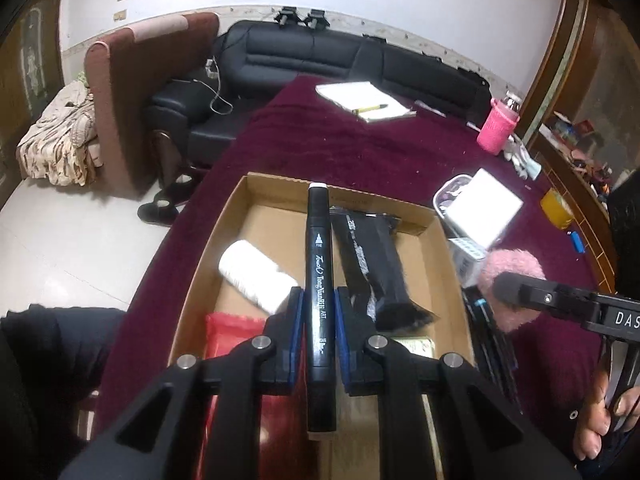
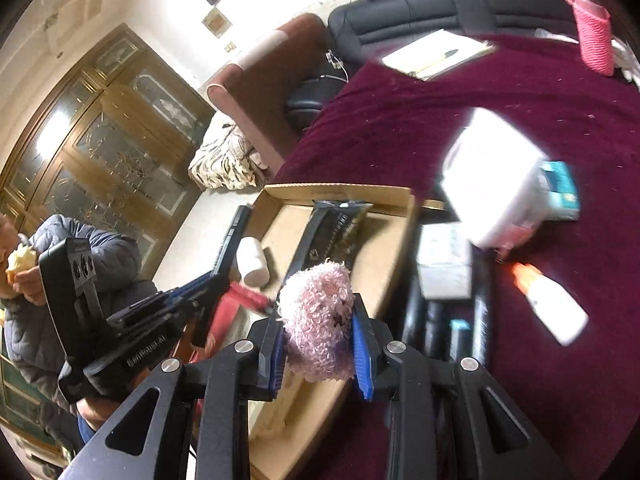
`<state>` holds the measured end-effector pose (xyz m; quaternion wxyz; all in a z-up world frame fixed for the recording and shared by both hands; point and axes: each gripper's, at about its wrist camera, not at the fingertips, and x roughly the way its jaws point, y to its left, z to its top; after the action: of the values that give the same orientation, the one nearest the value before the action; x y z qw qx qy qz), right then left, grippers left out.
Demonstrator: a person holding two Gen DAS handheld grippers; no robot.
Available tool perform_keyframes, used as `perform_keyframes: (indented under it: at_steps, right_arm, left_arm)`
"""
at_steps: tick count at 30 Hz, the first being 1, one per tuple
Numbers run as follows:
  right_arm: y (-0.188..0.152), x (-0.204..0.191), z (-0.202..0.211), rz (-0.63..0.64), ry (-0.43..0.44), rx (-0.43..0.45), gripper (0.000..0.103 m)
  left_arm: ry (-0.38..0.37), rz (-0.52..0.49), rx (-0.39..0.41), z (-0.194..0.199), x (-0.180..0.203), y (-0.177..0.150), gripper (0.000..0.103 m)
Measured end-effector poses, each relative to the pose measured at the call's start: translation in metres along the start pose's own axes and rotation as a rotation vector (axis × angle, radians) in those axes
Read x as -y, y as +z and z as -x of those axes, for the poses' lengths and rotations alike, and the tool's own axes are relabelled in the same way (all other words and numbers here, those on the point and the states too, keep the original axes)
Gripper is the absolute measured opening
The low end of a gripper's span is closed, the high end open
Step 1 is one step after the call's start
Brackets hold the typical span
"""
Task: Organize objects
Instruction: 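Carry the black marker and pink pom-pom with both grippers over the box, then open both grippers to drop the marker and pom-pom into the box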
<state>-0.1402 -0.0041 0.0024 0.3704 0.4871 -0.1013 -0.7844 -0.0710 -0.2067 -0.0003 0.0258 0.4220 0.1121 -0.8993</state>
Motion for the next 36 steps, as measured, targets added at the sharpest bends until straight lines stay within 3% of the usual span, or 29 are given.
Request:
perform_keyframes:
  at_steps: [5,18,24,29,31,36]
  right_arm:
    - [0.013,-0.005,-0.028,0.005,-0.051,-0.017,0.032]
    - [0.014,0.005,-0.068,0.008,-0.124,-0.047,0.032]
    - [0.012,0.003,-0.067,0.015,-0.102,-0.049,0.037]
    - [0.014,0.001,-0.061,0.021,-0.081,-0.066,0.053]
    - [0.015,-0.001,-0.052,0.036,-0.100,-0.050,0.059]
    - [0.022,-0.010,-0.018,0.055,-0.114,0.036,0.060]
  left_arm:
    - [0.008,0.020,-0.059,-0.030,-0.010,0.014,0.014]
    - [-0.035,0.036,-0.090,-0.055,-0.012,0.026,0.014]
    - [-0.031,0.040,-0.092,-0.055,-0.011,0.025,0.014]
    - [-0.028,0.041,-0.098,-0.052,-0.012,0.022,0.017]
    - [-0.028,0.043,-0.095,-0.049,-0.012,0.021,0.019]
    - [-0.029,0.040,-0.063,-0.030,-0.007,0.021,0.021]
